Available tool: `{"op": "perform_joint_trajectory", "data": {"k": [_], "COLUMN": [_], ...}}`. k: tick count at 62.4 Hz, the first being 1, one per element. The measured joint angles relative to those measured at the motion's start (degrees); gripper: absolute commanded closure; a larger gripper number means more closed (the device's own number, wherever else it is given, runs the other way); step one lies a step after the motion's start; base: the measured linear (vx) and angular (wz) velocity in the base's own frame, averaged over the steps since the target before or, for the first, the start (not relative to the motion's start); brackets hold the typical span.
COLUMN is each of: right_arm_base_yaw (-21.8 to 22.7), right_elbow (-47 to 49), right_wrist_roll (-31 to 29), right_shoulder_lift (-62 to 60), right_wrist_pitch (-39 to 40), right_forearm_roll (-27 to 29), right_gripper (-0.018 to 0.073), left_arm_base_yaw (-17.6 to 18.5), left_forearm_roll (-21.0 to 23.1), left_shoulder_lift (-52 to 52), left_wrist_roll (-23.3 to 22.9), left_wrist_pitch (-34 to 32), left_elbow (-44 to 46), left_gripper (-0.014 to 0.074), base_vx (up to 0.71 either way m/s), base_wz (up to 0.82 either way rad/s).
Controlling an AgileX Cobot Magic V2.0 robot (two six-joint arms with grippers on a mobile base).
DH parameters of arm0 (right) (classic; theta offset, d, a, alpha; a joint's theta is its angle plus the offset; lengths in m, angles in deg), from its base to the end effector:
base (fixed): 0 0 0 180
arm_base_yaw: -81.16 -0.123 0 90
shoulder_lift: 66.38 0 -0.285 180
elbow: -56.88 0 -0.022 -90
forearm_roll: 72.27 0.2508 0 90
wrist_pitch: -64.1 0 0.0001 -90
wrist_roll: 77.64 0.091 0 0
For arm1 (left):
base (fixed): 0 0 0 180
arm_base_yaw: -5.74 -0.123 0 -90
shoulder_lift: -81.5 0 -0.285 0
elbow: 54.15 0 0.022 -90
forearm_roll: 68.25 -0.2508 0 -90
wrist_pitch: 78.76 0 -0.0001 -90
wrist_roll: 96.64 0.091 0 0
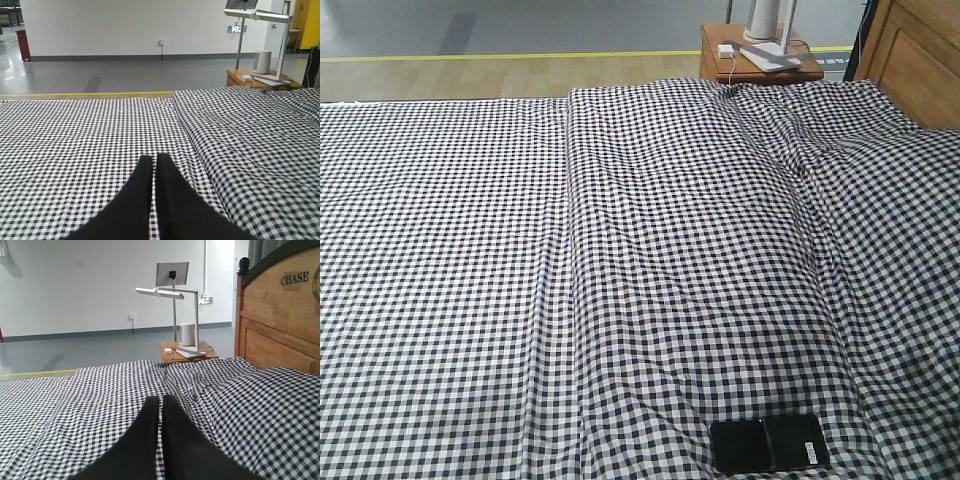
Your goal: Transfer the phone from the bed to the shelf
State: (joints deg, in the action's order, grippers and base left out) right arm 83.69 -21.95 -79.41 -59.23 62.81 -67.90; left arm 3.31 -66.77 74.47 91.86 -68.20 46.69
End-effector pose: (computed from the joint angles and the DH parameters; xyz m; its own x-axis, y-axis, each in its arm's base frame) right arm 0.0567 -0.0023 0.2022 0.0495 0.0432 -0.9978 0.0402 0.9982 0.0452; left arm 0.0563 0.0020 0.1857 -0.1211 0.1176 -0.9856 -0.0230 0.9924 0.1212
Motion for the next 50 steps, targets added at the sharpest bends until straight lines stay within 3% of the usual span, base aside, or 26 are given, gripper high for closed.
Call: {"op": "perform_joint_trajectory", "data": {"k": [50], "right_arm_base_yaw": [0.0], "right_elbow": [0.0], "right_wrist_roll": [0.0], "right_shoulder_lift": [0.0], "right_wrist_pitch": [0.0], "right_forearm_roll": [0.0], "right_gripper": [0.0565], "left_arm_base_yaw": [0.0], "left_forearm_roll": [0.0], "left_shoulder_lift": [0.0], "left_wrist_roll": [0.0], "left_wrist_pitch": [0.0], "left_elbow": [0.0], "left_gripper": [0.0595], "base_vx": [0.00], "base_wz": [0.00]}}
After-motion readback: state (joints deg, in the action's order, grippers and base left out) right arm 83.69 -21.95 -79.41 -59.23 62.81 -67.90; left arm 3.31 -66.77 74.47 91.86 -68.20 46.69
